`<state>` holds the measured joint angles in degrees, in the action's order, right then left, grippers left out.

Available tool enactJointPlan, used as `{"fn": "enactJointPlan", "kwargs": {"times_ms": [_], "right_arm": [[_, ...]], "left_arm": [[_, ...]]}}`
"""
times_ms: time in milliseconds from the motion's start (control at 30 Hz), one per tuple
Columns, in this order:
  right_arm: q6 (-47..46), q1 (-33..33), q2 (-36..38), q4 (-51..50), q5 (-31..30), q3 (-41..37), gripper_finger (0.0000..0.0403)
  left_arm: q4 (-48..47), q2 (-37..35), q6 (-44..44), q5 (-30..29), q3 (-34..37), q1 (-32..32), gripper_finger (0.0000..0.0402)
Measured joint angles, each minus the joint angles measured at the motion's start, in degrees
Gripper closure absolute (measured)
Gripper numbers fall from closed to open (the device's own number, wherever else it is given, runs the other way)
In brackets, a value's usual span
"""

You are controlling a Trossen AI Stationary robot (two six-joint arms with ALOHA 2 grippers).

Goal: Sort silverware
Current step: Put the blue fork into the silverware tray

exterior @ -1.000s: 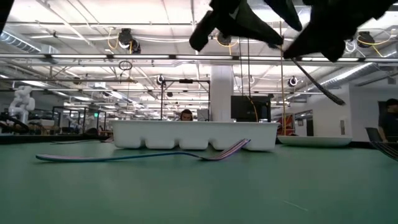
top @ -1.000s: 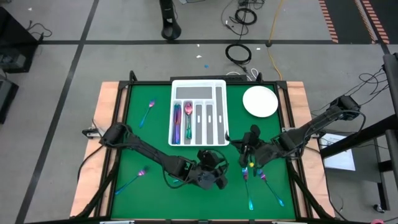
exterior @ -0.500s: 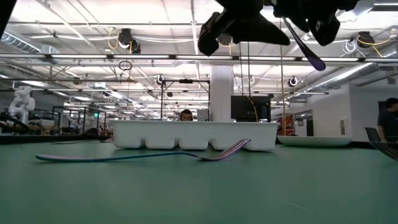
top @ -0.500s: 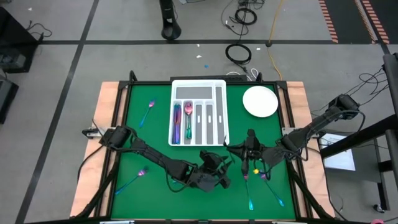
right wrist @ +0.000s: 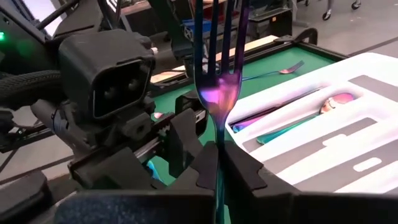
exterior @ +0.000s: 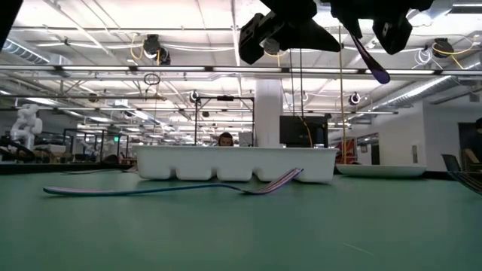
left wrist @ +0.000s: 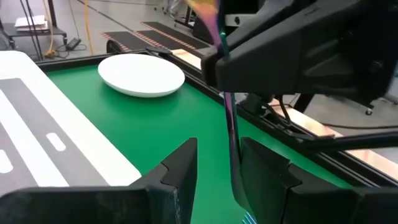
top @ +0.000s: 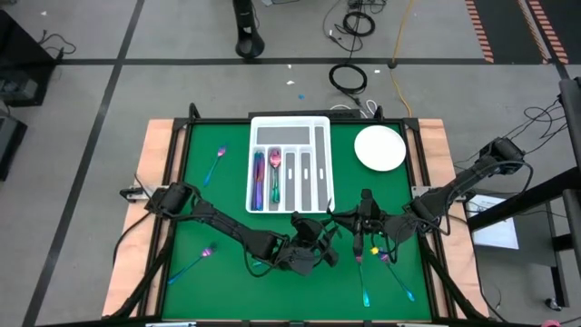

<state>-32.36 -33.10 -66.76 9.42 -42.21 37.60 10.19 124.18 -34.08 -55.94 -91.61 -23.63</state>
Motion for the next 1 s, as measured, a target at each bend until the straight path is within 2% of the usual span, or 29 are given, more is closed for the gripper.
{"fn": "enactJointPlan", "kwargs": {"times_ms": [333,500,700,833,1000], "right_arm": [[0.04,-0.02,-2.64,3.31,-1.32,-0.02,0.0403],[0.20,-0.02,-2.46,3.29,-2.74,-0.02,0.0403],[0.63,-0.02,-2.40,3.28,-4.20,-0.02,0.0403],[1.13,-0.03,-2.38,3.18,-4.29,-0.02,0.0392],[3.03,-0.02,-2.14,3.17,-4.23,-0.02,0.0353]], "left_arm": [[1.54,0.00,0.38,0.07,-0.02,1.64,0.0281],[0.94,0.00,0.45,-0.09,-0.02,1.15,0.0317],[1.27,0.00,3.69,-0.58,-0.02,0.73,0.0387],[1.16,0.00,4.56,-0.46,-0.02,0.63,0.0394],[0.85,-0.07,5.06,0.19,-0.02,0.94,0.0398]]}}
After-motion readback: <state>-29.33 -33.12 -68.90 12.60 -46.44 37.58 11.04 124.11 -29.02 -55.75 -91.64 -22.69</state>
